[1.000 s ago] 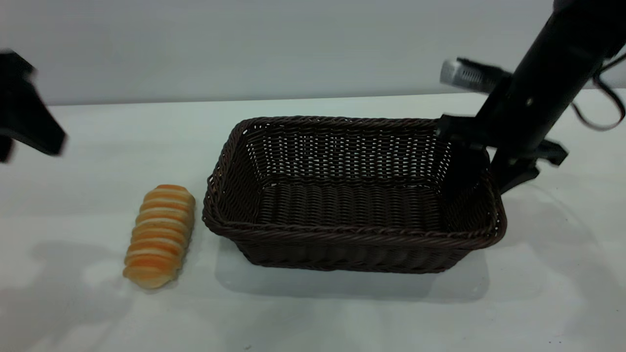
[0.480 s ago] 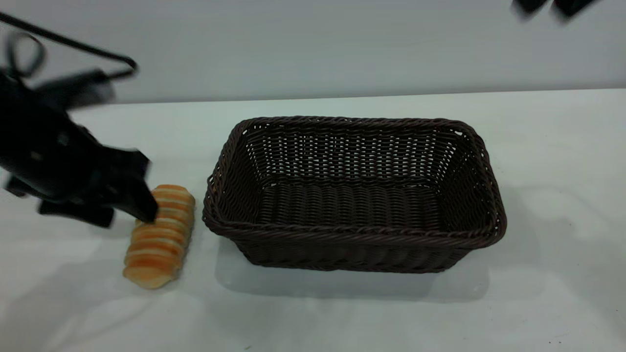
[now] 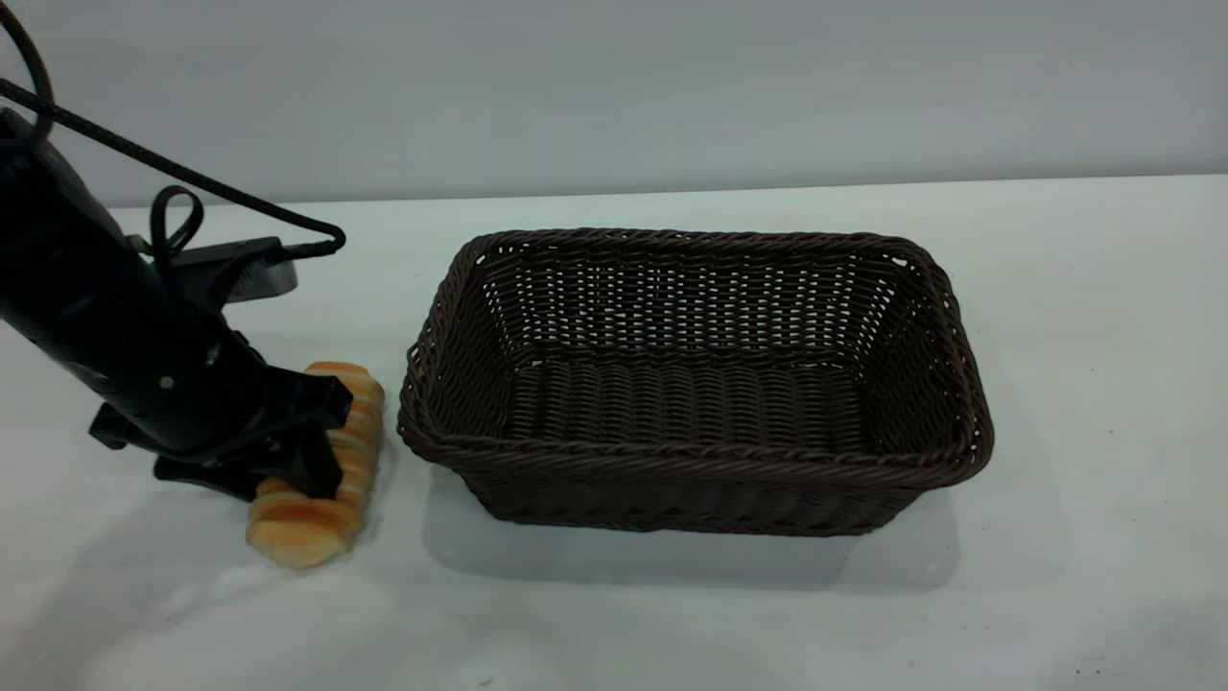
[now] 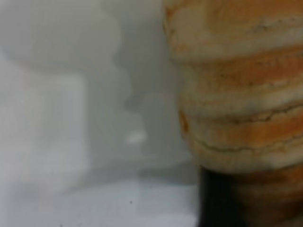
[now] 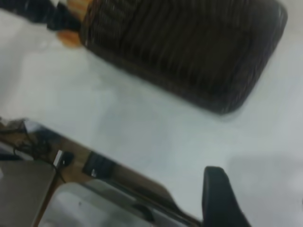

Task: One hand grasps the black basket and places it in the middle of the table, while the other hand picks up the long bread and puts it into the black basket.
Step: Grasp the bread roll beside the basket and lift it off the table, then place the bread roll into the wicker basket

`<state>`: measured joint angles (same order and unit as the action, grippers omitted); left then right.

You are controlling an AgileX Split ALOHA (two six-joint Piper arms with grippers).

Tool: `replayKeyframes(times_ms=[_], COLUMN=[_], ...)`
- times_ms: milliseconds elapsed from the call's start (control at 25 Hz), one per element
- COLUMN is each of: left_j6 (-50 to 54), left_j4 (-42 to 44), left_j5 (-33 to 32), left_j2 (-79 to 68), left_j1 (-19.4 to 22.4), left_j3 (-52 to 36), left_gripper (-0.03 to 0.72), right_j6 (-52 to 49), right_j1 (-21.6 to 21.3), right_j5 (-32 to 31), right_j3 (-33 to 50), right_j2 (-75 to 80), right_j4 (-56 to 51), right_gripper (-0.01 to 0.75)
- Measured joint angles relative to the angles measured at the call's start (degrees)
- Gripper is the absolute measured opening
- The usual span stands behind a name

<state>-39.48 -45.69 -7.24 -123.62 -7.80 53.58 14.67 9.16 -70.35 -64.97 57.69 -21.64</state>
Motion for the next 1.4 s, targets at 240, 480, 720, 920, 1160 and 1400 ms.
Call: replayKeyframes(times_ms=[240, 480, 720, 920, 1160, 1400], left_j6=[0.0, 0.0, 0.0, 0.0, 0.1, 1.4], left_j4=[0.1, 4.9, 6.1, 4.2, 1.6, 1.2], left_j5=[-0.5, -3.2, -5.3, -5.0, 7.2, 17.3], left_j2=[0.8, 11.3, 24.2, 25.5, 18.4, 9.6], left_j1=[0.0, 0.0, -1.2, -8.9, -20.8, -26.2], left_j3=[0.0, 0.0, 0.0, 0.0, 0.0, 0.0], left_gripper=[0.107, 0.107, 0.107, 0.107, 0.107, 0.152], right_j6=[-0.4, -2.3, -8.0, -9.6, -9.8, -9.8], right_j1=[0.0, 0.0, 0.0, 0.0, 0.0, 0.0], right_j5=[-0.5, -0.7, -0.4, 4.0, 5.1, 5.1], right_j3=[14.6, 28.1, 35.2, 37.3, 37.9, 37.9], right_j2=[-14.9, -28.9, -40.7, -47.9, -49.2, -49.2], right_j4=[3.0, 11.0, 18.0, 18.4, 18.4, 18.4], right_gripper=[0.437, 0.437, 0.437, 0.437, 0.437, 0.434])
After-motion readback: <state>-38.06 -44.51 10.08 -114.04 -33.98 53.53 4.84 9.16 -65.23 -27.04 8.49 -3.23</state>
